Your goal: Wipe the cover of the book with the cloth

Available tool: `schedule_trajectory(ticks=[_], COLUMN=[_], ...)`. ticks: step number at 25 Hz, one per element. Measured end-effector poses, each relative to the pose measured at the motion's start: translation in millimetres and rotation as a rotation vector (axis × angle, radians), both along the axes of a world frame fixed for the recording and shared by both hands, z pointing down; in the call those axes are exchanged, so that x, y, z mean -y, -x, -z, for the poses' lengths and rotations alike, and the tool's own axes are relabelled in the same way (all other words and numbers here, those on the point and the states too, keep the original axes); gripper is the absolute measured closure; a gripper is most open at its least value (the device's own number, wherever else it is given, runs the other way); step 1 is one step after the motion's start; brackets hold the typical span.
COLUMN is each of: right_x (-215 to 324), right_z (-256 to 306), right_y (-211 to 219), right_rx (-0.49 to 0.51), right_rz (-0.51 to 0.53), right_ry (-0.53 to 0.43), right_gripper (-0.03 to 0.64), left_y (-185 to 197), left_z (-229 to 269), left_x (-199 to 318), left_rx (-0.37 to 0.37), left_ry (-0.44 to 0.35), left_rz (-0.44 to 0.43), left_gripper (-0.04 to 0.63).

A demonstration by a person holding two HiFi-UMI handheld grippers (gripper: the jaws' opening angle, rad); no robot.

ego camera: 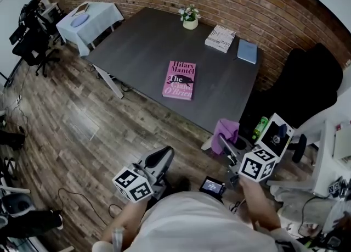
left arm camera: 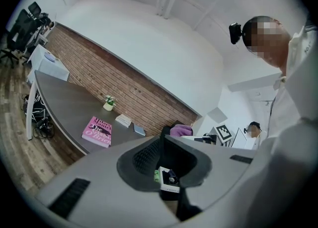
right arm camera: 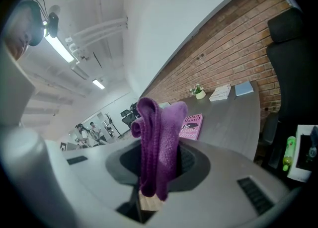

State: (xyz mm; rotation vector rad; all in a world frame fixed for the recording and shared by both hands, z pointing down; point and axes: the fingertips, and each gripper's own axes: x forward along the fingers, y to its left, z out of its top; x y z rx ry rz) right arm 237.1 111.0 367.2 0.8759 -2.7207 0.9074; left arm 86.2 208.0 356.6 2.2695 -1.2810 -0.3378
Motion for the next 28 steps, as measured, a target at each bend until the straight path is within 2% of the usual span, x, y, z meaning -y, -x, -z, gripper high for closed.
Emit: schedule_trajectory(ticks=[7,13,22,28], right_x=[30.2,79.2,146.2,181.0], right_z=[-9.3,-20.6,-36.3,-47.1], right_y=[26.6,53.8,116.8,158.5], right_rx=[-0.020,-0.058,-0.133,-0.199], right_rz=[-0.036,-0.109,-0.207,-0.227], right_ry=[0.014,0.064,0.133,0.157], right_gripper=[0.515,0.515,0.515,0.514], left_y=[29.5,62.8,132.7,167.2], left_z=[-14.2,-24.8,-50.1,-72.5], left_x=[37.1,102.0,195.3,240.3], left_rx=[-0.018,-0.003,0.021,0.035], left_ry=[0.019,0.036,0.101,0.130], left_rz=[-0.037,-0.108,-0.214,-0.275], left_gripper=[0.558,0.558,0.558,0.558])
